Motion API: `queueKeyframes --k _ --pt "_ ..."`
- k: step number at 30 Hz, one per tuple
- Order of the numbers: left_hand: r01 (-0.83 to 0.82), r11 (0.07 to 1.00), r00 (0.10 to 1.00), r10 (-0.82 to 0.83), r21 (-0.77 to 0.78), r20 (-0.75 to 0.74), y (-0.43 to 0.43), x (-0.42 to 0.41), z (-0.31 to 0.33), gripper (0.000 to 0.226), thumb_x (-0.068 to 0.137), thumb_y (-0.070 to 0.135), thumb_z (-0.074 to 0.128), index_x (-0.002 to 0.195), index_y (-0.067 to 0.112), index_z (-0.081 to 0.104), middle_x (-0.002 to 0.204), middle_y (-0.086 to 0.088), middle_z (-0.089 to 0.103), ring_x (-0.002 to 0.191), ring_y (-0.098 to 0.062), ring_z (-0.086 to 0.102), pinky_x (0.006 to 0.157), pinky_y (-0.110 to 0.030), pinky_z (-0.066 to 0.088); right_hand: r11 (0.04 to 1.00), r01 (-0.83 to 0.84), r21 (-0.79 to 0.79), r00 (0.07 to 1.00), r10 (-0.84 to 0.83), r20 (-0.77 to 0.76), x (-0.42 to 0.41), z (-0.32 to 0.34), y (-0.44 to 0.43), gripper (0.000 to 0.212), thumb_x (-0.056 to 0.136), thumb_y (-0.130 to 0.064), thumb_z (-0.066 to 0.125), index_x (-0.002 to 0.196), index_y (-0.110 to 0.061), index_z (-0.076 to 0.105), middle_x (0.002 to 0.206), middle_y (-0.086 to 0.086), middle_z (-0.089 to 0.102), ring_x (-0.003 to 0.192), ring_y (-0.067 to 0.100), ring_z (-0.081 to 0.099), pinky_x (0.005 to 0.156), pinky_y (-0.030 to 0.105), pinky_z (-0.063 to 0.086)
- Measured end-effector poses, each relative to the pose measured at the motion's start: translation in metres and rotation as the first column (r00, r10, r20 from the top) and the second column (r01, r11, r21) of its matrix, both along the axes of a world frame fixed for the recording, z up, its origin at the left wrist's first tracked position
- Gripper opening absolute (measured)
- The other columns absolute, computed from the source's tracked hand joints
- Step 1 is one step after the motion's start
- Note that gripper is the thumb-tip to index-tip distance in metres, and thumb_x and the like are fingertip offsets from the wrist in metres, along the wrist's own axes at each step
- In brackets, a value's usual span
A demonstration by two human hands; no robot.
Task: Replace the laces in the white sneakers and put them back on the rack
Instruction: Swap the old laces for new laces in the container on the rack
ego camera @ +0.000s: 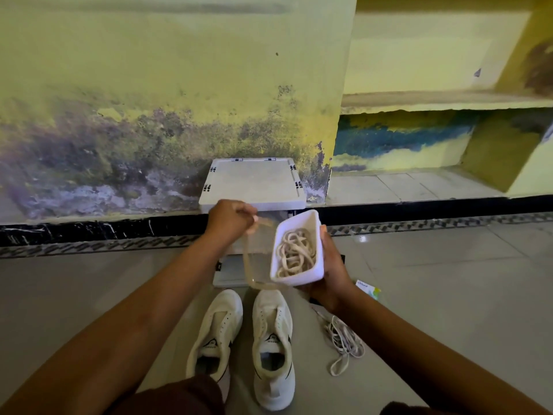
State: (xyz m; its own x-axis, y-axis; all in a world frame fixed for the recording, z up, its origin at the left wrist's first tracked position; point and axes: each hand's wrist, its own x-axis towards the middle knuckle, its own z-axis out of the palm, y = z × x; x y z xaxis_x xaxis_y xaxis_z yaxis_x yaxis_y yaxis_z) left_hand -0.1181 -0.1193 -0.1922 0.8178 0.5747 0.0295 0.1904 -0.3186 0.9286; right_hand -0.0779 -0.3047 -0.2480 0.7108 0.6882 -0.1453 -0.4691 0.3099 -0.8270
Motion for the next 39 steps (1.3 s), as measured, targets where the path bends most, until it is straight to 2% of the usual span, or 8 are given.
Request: queueKeyframes --k 3,10,15,19,27,31,36,39 --pt "-0.008 1.0 1.0 0.008 0.03 -0.009 0.007 0.007 0.005 0.016 0.085 0.0 0.064 0.074 0.012 0.065 0.088 -0.016 0.067 0.07 -0.018 0.063 0.065 -0.021 0.055 0.998 0.015 0.069 0.998 -0.011 -0.055 0.009 0.002 -0.009 0.085 0.068 -0.071 0.058 0.125 -0.008 0.053 0.109 0.015 0.066 0.095 0.029 0.066 0.071 0.04 0.056" --pt "0.24 0.955 0.951 -0.196 0.172 -0.24 -0.029 0.04 -0.028 0.018 0.084 0.007 0.067 0.067 0.014 0.064 0.065 -0.004 0.064 0.055 -0.014 0.059 0.055 -0.024 0.051 0.997 0.026 0.071 0.972 -0.008 -0.235 0.027 -0.022 -0.042 0.053 0.081 -0.05 0.047 0.113 -0.011 0.059 0.099 0.011 0.064 0.081 0.026 0.066 0.066 0.036 0.058" --pt "0.317 0.944 0.88 -0.254 0.097 -0.401 -0.064 0.058 -0.102 0.006 0.082 0.004 0.068 0.087 0.007 0.069 0.073 -0.005 0.066 0.054 -0.01 0.056 0.044 -0.015 0.046 0.985 0.153 0.077 0.921 -0.113 -0.373 0.03 -0.076 -0.063 0.044 0.096 -0.047 0.035 0.104 -0.012 0.06 0.095 0.009 0.063 0.079 0.023 0.066 0.071 0.036 0.056" --pt "0.384 0.923 0.781 -0.336 -0.019 -0.527 -0.094 0.052 -0.186 0.012 0.088 0.003 0.059 0.092 0.012 0.066 0.082 -0.005 0.066 0.068 -0.016 0.063 0.061 -0.025 0.054 0.981 0.194 -0.007 0.869 -0.176 -0.463 0.027 -0.118 -0.082 0.046 0.094 -0.05 0.037 0.109 -0.013 0.059 0.093 0.009 0.065 0.078 0.024 0.066 0.065 0.037 0.059" --pt "0.476 0.866 0.708 -0.277 0.149 -0.649 -0.107 0.048 -0.255 0.021 0.089 0.009 0.052 0.101 0.018 0.066 0.108 -0.009 0.067 0.097 -0.026 0.063 0.086 -0.035 0.051 0.97 0.19 -0.149 0.8 -0.241 -0.549 0.023 -0.17 -0.092 0.045 0.093 -0.052 0.04 0.11 -0.016 0.061 0.096 0.009 0.066 0.086 0.025 0.063 0.069 0.038 0.057" --pt "0.488 0.852 0.72 -0.27 0.19 -0.639 -0.107 0.052 -0.259 0.029 0.088 0.004 0.052 0.112 0.014 0.064 0.117 -0.009 0.063 0.105 -0.026 0.059 0.083 -0.027 0.044 0.97 0.18 -0.161 0.788 -0.24 -0.567 0.018 -0.174 -0.086 0.044 0.094 -0.053 0.038 0.106 -0.018 0.062 0.09 0.009 0.068 0.085 0.025 0.063 0.067 0.038 0.057" --pt "0.374 0.909 0.878 -0.283 0.184 -0.386 -0.103 0.055 -0.208 0.024 0.091 0.003 0.054 0.108 0.013 0.067 0.113 -0.002 0.066 0.104 -0.014 0.059 0.086 -0.02 0.042 0.96 0.184 -0.211 0.784 -0.272 -0.558 0.018 -0.168 -0.089 0.047 0.091 -0.055 0.041 0.111 -0.018 0.063 0.093 0.01 0.07 0.087 0.027 0.065 0.066 0.04 0.058" --pt "0.511 0.833 0.846 -0.443 0.211 -0.297 -0.098 0.046 -0.154 0.019 0.089 0.008 0.059 0.105 0.013 0.068 0.108 -0.001 0.067 0.093 -0.007 0.059 0.072 -0.006 0.042 0.957 0.215 -0.194 0.789 -0.288 -0.543 0.013 -0.152 -0.078 0.047 0.091 -0.054 0.042 0.115 -0.017 0.061 0.092 0.01 0.069 0.085 0.027 0.065 0.063 0.039 0.057"
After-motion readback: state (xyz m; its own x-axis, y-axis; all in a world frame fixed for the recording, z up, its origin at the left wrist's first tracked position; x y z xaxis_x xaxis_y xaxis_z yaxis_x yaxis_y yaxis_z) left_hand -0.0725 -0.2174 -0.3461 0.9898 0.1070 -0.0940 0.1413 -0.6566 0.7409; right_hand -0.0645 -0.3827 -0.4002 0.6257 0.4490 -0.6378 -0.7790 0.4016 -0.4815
